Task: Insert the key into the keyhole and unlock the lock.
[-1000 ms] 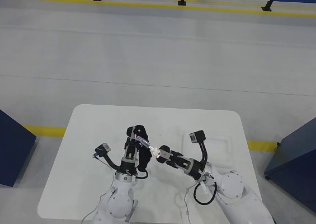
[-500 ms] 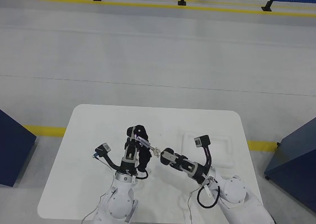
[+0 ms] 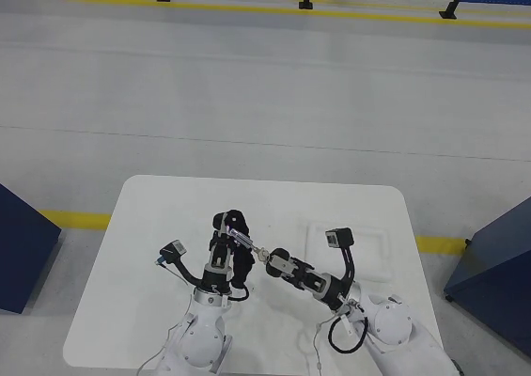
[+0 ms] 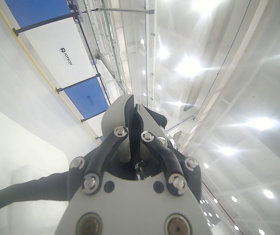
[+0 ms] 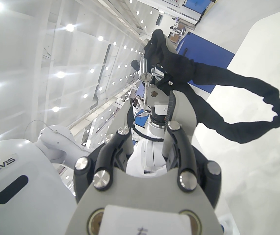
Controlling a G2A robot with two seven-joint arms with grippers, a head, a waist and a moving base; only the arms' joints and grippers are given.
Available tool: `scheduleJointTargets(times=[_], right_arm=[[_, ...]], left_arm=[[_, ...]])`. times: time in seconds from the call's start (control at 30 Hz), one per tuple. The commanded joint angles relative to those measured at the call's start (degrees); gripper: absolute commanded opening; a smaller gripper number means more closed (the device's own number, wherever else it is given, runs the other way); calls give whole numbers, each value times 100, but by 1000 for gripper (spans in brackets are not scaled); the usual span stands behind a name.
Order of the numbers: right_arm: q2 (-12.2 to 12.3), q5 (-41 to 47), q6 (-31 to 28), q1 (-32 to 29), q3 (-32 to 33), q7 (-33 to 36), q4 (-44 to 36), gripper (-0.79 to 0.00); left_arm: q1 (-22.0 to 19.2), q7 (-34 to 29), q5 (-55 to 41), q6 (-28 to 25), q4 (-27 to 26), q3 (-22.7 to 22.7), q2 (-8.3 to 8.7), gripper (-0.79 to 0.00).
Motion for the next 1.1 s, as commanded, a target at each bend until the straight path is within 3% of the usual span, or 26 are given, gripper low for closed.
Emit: scheduleJointTargets(times=[0.0, 0.27, 0.63, 0.67, 0.73, 1.07], right_arm=[[-13, -77, 33, 39, -33, -100, -28, -520], [-83, -401, 214, 246, -203, -535, -9, -603], [-137, -586, 243, 366, -381, -603, 49, -646], [-139, -609, 237, 369, -384, -615, 51, -659], [-146, -622, 223, 371, -398, -636, 49, -785], [-176, -321, 256, 409, -418, -606, -1, -785]], left_arm=[[0, -5, -1, -9, 1, -3, 0, -785], [4, -8, 14, -13, 2, -16, -2, -785], [0, -2, 35, -17, 10, -27, -7, -785], [-1, -8, 33, -17, 10, -28, -7, -785], [-1, -15, 29, -18, 9, -32, -7, -785], [-5, -12, 59, -16, 15, -43, -10, -785]])
